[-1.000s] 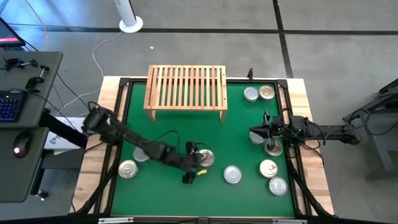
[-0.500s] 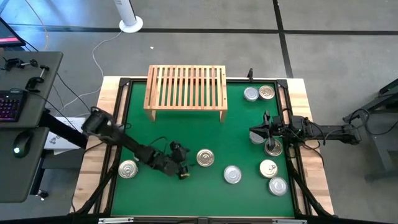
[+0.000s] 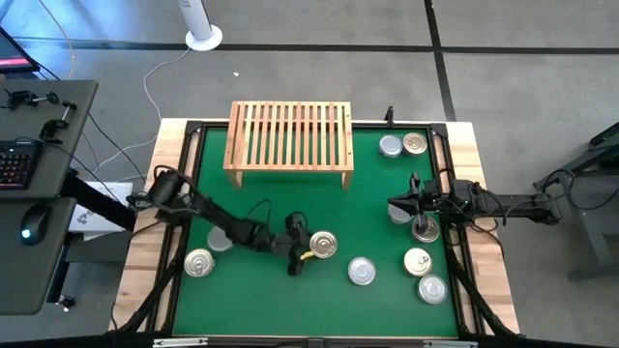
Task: Stack canned seafood by type on shelf
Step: Put the blue pink tuna can on the shelf
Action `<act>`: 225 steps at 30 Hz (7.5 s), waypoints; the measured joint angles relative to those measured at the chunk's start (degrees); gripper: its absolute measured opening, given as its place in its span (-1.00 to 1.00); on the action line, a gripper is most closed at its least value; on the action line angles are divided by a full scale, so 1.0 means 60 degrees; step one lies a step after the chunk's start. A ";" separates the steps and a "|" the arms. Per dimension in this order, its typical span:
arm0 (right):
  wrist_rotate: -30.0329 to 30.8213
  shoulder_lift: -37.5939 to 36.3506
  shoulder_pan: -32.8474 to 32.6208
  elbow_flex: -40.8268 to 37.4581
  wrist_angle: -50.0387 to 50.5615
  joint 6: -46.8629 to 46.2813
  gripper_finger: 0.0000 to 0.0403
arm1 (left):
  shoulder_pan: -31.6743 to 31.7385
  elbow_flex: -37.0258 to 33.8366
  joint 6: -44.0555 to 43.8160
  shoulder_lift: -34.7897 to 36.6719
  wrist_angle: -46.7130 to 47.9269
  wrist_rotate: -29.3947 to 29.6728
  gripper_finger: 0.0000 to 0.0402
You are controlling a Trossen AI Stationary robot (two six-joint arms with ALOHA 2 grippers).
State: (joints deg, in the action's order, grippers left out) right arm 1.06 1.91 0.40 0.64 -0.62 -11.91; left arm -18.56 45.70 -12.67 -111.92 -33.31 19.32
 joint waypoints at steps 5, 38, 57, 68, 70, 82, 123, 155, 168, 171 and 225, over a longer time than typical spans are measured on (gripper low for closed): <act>0.0000 0.0000 -0.0004 0.0004 0.0000 -0.0003 -0.99 | 0.0111 0.0237 0.0477 0.0007 -0.0052 -0.0296 0.69; 0.0000 -0.0004 -0.0002 0.0003 0.0000 -0.0003 -0.99 | 0.0909 0.3036 0.1641 -0.0460 0.3146 -0.2428 0.88; 0.0000 0.0000 -0.0001 0.0000 0.0000 0.0001 -0.99 | 0.0544 0.3106 0.0423 -0.0213 0.5634 -0.1813 0.89; 0.0000 0.0055 -0.0002 0.0002 0.0000 -0.0002 -0.99 | -0.0052 0.2605 -0.1076 0.1740 0.8804 -0.0532 0.89; 0.0000 0.0058 -0.0004 0.0004 0.0000 -0.0003 -0.99 | -0.0348 0.2074 -0.1596 0.2217 0.8793 0.0021 0.89; 0.0000 0.0055 0.0000 0.0000 0.0000 -0.0003 -0.99 | -0.2471 -0.1086 -0.4433 0.2977 0.5911 0.3309 0.88; -0.0002 0.0058 -0.0001 0.0002 0.0000 -0.0003 -0.99 | -0.0353 -0.0220 -0.0880 0.0503 0.0536 0.1897 0.88; 0.0000 0.0058 0.0000 0.0004 0.0000 -0.0003 -0.99 | -0.0340 0.0223 0.0286 0.0565 -0.0078 0.1996 0.88; -0.0003 0.0062 -0.0003 0.0004 0.0000 -0.0003 -0.99 | 0.0560 0.0887 0.0554 0.0167 0.0581 -0.0023 0.88; -0.0001 0.0066 -0.0001 0.0003 0.0000 -0.0003 -0.99 | 0.0541 0.0891 0.0526 0.0096 0.1043 -0.0052 0.88; -0.0003 0.0113 -0.0004 0.0000 0.0000 -0.0003 -0.99 | -0.1647 -0.1929 -0.2348 -0.0205 -0.1897 0.3787 0.88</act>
State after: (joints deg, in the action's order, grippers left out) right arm 1.04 2.59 0.38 0.65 -0.62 -11.92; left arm -28.44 34.13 -26.75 -113.15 -44.69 42.04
